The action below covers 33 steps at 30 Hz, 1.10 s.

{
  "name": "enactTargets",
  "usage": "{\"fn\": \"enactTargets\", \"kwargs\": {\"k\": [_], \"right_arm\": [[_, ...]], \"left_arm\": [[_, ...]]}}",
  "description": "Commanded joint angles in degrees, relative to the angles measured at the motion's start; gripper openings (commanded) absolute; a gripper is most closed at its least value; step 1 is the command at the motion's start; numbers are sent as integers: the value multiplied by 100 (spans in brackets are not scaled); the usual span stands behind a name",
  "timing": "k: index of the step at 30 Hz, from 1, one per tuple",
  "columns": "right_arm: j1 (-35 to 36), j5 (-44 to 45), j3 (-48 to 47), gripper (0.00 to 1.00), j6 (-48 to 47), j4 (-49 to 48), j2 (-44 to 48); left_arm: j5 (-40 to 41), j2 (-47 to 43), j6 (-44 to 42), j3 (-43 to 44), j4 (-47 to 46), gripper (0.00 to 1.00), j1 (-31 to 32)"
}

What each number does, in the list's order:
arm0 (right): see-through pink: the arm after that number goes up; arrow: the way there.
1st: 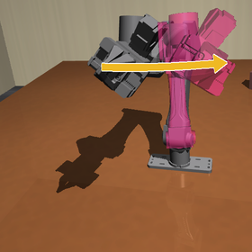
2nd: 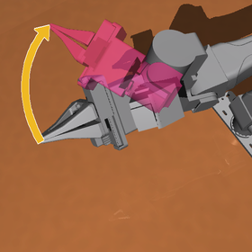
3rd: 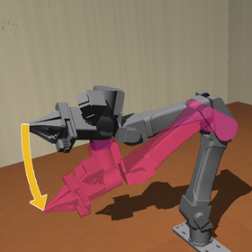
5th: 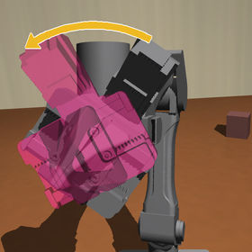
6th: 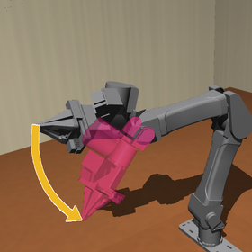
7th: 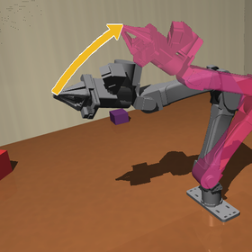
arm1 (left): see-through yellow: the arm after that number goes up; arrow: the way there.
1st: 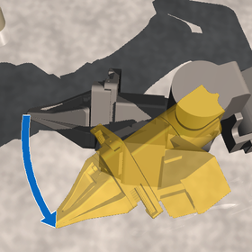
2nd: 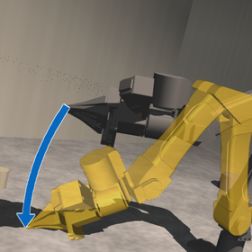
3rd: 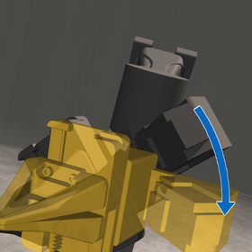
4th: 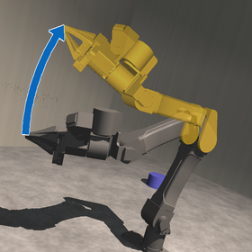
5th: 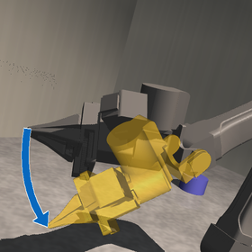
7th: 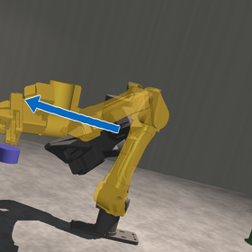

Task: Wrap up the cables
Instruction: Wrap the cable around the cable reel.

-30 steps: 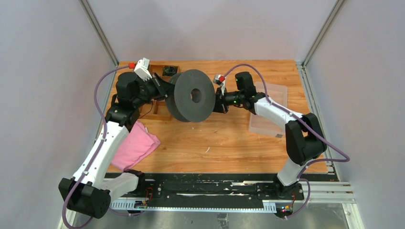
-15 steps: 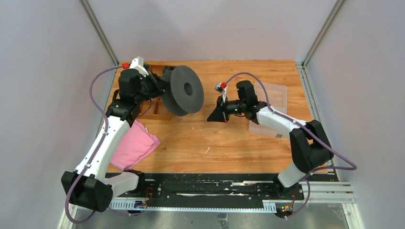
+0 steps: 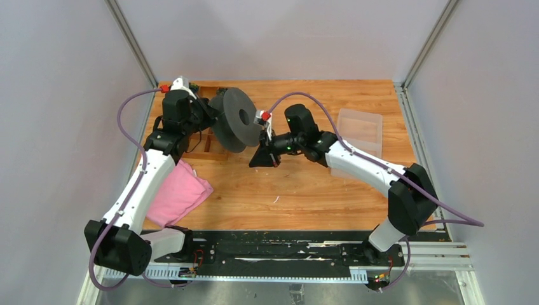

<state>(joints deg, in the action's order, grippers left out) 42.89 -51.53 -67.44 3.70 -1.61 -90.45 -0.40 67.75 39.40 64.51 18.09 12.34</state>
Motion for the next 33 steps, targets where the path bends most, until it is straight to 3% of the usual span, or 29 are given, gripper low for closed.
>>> {"fn": "enactTargets", "kwargs": {"k": [1,8,18,28,33], "right_arm": [[294,379,-802,1,225,705,-231],[467,902,-1990,1,427,1401,-712],[620,1721,-2706,1,805,1917,-1027],[625,1831,-3401,1,861,2184,-1275],[624,2092,-3557,1,762,2294,-1374]], "left_arm": [[352,-64,-12,169,-438,0,32],[504,-22,-40,-25,-500,0,282],[334,63,467,-193,-488,0,319],[608,-26,-284,-405,-882,0,647],[499,-60,-250,-512,-979,0,691]]}}
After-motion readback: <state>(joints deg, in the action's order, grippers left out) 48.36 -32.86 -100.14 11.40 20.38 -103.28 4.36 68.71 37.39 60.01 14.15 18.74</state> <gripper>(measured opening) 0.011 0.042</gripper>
